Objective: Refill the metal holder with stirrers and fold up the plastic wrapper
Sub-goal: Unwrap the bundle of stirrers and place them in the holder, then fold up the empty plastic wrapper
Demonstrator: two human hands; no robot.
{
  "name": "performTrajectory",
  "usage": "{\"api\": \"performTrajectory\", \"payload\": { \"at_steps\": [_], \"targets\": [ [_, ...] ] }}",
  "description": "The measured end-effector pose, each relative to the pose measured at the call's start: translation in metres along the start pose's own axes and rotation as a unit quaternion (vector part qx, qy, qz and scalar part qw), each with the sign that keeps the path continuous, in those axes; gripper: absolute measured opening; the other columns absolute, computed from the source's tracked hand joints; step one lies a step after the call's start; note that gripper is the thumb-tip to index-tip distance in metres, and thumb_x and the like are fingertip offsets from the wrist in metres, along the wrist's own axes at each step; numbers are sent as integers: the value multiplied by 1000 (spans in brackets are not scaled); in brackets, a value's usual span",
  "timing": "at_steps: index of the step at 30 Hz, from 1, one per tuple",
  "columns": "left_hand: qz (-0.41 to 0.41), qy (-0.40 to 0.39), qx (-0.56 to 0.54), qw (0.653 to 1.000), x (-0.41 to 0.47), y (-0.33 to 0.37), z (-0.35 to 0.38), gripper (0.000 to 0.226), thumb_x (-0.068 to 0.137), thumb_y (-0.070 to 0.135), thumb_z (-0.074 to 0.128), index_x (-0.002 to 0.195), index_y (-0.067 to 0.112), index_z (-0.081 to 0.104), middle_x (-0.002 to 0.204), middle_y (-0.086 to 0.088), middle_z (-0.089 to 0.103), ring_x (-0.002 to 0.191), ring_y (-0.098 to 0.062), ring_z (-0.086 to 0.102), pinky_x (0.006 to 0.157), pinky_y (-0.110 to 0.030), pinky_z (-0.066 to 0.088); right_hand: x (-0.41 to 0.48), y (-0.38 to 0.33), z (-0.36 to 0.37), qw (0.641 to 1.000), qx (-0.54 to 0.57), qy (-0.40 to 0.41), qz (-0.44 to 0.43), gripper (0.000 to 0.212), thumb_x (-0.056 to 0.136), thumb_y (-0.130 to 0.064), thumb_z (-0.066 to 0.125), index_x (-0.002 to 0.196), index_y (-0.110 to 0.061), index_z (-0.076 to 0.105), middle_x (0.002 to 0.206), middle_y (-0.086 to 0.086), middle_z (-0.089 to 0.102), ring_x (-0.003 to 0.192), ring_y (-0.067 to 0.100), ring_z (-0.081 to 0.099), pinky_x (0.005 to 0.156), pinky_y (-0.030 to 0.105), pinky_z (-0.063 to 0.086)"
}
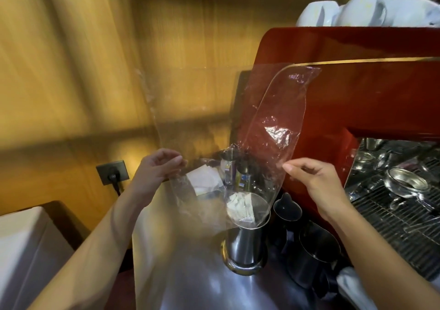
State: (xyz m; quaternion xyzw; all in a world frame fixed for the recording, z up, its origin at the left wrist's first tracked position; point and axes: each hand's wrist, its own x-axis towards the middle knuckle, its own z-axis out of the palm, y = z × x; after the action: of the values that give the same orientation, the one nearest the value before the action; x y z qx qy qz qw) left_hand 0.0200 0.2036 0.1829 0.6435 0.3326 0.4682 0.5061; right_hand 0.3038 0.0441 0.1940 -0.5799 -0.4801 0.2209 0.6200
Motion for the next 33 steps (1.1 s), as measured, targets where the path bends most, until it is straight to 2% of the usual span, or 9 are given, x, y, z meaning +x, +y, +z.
{"api": "performTrajectory", "payload": {
  "at_steps": [3,6,11,15,22,26,29,33],
  "targets": [
    [23,7,-11,1000,-2,6,1,14,81,15,63,91,6,65,75,1,74,76,-14,68,69,-21,56,6,-6,1,999,19,35,-22,13,79,-12,68,74,-23,74,77,-3,74,76,13,64,70,22,51],
    [51,45,-37,997,0,14,0,9,80,17,63,86,10,65,74,-3,72,73,-14,68,72,-24,56,12,-14,1,997,35,42,-49,15,80,-12,67,73,-24,73,73,-3,73,76,14,64,69,20,52],
    [35,30,-23,999,0,15,0,5,82,14,63,81,16,67,69,3,73,69,-13,69,65,-21,56,14,-14,5,998,40,13,-35,7,82,-9,64,79,-13,70,84,11,70,80,21,63,72,27,50],
    [23,30,-40,999,-3,16,-2,7,77,24,65,79,17,68,71,1,74,71,-16,69,65,-25,57,15,-13,10,997,62,2,-35,6,82,-9,63,83,-9,69,77,2,70,77,18,65,72,26,52],
    [41,93,-17,995,-2,43,-13,12,86,12,61,76,15,67,56,5,69,54,-10,66,54,-23,57,34,-38,8,993,51,-21,-103,17,81,-3,63,70,-15,68,57,-3,69,58,9,62,61,18,52],
    [31,100,-32,994,-4,57,-21,9,85,13,63,77,14,66,55,2,69,48,-12,64,47,-23,55,46,-45,8,992,77,-95,-39,6,76,-12,65,73,-7,66,57,6,66,55,17,60,56,28,48],
    [5,59,-28,998,-13,58,-29,15,85,17,63,72,19,69,62,-1,70,54,-14,64,47,-24,54,46,-43,10,988,103,-115,-14,14,70,-20,66,73,-6,66,60,9,63,52,15,60,49,24,49],
    [-7,28,-26,999,-28,55,-40,7,79,20,66,73,20,70,64,1,70,54,-10,63,48,-24,55,41,-37,20,982,118,-148,3,12,73,-19,65,67,-8,65,54,2,64,48,14,57,43,21,47]
  ]
}}
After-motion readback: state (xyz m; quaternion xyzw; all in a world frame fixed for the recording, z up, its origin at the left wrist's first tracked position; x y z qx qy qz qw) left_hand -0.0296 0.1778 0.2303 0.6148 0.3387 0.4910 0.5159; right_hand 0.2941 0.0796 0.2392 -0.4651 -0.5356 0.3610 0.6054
